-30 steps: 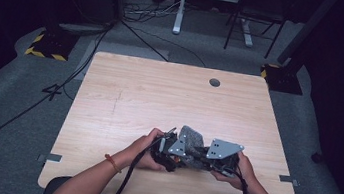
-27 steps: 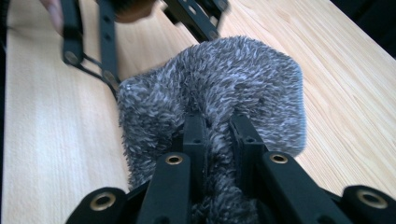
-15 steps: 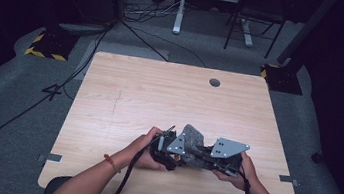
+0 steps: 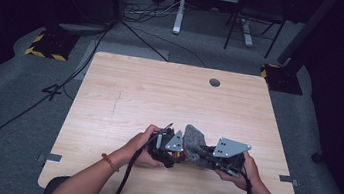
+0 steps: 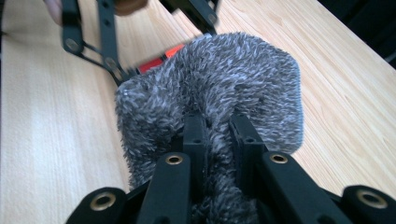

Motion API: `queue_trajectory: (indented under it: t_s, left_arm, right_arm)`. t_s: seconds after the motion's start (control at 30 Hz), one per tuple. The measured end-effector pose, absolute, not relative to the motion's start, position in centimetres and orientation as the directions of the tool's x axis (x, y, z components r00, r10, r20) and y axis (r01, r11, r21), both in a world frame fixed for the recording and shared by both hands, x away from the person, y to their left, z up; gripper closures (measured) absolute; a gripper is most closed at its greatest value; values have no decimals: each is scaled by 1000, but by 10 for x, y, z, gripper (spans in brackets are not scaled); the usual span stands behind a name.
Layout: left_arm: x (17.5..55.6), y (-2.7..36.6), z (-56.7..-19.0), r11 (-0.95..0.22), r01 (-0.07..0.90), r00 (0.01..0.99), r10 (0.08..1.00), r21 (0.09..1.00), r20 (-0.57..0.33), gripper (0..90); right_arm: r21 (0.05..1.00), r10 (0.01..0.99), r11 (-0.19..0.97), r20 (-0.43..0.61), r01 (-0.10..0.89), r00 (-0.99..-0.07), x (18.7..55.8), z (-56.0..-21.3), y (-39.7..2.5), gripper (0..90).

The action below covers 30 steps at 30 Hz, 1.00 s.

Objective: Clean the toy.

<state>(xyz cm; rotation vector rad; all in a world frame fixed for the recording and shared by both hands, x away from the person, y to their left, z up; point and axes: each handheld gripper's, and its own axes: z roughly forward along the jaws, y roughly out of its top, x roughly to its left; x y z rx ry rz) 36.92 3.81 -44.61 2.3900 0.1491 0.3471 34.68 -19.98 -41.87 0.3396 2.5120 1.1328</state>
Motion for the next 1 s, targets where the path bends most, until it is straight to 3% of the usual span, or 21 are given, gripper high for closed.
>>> queue_trajectory:
  t_s: [0.57,1.0]
  left_arm:
    - [365,27,-445,-760,-1,956,189,650,223,341]
    - [369,40,-436,-727,4,957,203,687,209,341]
  right_arm:
    - [772,319,635,-261,2,-911,339,-411,-178,789]
    - [765,397,638,-225,91,-890,351,-421,-210,789]
